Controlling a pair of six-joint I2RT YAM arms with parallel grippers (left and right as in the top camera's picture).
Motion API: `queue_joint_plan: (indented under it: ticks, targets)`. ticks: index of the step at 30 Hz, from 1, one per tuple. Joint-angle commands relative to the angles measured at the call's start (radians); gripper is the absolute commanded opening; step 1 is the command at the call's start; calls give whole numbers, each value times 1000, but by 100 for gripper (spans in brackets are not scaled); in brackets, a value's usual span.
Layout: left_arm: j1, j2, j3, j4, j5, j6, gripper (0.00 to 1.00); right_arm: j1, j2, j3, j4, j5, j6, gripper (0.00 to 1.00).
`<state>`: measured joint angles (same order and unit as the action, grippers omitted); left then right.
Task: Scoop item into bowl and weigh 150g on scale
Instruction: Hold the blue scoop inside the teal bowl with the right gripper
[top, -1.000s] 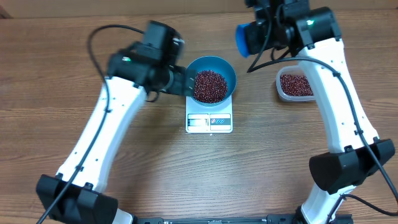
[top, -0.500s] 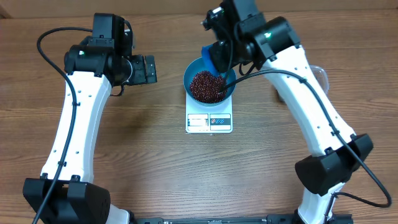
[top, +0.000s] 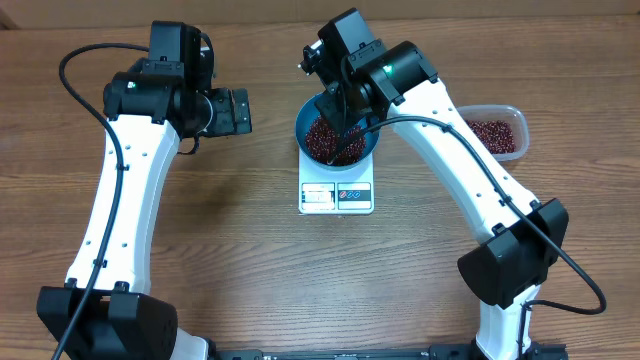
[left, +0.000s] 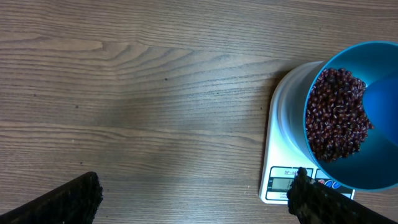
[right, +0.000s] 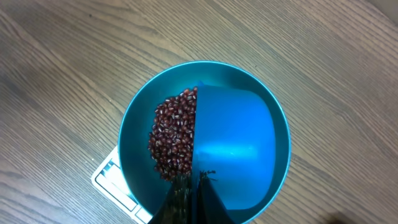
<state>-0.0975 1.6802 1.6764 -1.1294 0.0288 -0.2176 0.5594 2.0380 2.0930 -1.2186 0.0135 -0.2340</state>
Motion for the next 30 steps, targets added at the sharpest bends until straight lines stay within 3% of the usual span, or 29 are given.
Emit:
queue_joint_plan:
  ticks: [1, 30]
  targets:
    - [0, 0, 12, 3, -10, -14, 100, 8, 32, 0, -1, 13, -34, 4]
    - [-1, 0, 12, 3, -10, -14, 100, 8, 67, -18, 19, 60, -59, 4]
